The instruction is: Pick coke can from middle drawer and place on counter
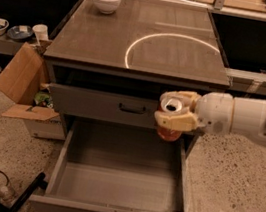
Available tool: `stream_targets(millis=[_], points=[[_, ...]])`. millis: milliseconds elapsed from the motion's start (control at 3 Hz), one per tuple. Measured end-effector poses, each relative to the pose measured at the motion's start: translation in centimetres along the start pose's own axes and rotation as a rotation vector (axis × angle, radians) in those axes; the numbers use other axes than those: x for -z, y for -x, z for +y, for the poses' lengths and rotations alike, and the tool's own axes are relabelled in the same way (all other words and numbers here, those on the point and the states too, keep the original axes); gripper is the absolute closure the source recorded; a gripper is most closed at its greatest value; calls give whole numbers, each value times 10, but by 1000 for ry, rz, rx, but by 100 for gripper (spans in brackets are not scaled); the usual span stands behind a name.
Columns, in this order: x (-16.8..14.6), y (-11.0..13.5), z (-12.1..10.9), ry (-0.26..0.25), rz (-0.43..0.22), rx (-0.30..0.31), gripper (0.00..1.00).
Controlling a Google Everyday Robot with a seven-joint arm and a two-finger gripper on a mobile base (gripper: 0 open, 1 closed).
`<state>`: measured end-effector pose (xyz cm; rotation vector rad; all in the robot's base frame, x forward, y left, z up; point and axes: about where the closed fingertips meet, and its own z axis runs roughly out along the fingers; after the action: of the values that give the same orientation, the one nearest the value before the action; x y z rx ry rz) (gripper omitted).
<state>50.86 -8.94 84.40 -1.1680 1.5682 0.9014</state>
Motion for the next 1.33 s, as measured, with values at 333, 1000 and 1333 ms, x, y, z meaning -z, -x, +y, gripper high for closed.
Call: stream_targets(millis=[333, 1000, 1333], points=[[18, 65, -43, -51, -41, -44, 100], [20, 72, -59, -50, -43, -33, 100], [24, 89, -96, -81, -63, -31, 100]])
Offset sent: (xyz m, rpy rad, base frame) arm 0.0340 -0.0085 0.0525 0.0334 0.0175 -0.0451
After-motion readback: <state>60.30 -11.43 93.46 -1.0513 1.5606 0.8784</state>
